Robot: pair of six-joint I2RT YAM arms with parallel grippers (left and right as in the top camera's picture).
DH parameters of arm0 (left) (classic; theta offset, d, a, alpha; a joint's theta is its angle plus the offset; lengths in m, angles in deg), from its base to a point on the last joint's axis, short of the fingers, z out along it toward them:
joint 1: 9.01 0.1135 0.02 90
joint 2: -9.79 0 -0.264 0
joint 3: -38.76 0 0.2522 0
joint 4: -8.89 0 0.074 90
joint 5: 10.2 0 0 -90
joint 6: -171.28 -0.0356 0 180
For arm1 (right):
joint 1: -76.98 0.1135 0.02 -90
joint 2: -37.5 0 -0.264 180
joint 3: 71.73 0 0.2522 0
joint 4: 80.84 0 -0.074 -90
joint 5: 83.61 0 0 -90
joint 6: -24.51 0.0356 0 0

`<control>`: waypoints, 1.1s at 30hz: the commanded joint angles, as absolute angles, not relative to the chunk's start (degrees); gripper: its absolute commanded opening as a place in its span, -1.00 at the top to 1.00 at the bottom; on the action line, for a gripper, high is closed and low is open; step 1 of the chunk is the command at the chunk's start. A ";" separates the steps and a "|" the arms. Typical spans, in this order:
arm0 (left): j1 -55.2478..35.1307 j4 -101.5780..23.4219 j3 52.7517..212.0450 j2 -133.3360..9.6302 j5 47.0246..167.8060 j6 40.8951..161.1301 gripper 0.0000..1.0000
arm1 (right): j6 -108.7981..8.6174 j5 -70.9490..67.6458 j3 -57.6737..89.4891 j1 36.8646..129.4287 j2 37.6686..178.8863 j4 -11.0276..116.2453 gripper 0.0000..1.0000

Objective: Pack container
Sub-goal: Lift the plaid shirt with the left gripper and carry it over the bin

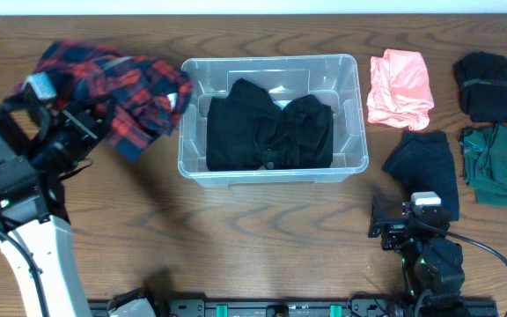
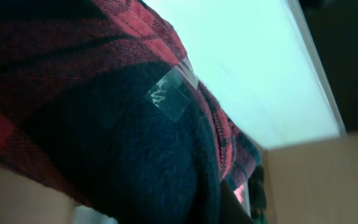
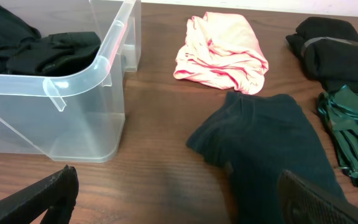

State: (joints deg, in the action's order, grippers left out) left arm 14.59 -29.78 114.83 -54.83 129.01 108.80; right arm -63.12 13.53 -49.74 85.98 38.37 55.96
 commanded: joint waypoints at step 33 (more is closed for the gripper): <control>-40.84 -8.93 117.14 -66.87 65.34 126.42 0.88 | -62.94 13.66 -49.85 85.52 38.26 55.85 -0.98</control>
State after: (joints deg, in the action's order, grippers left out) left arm -38.11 -11.53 115.57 -64.99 78.80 121.31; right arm -63.12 13.51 -49.74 85.98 38.37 55.96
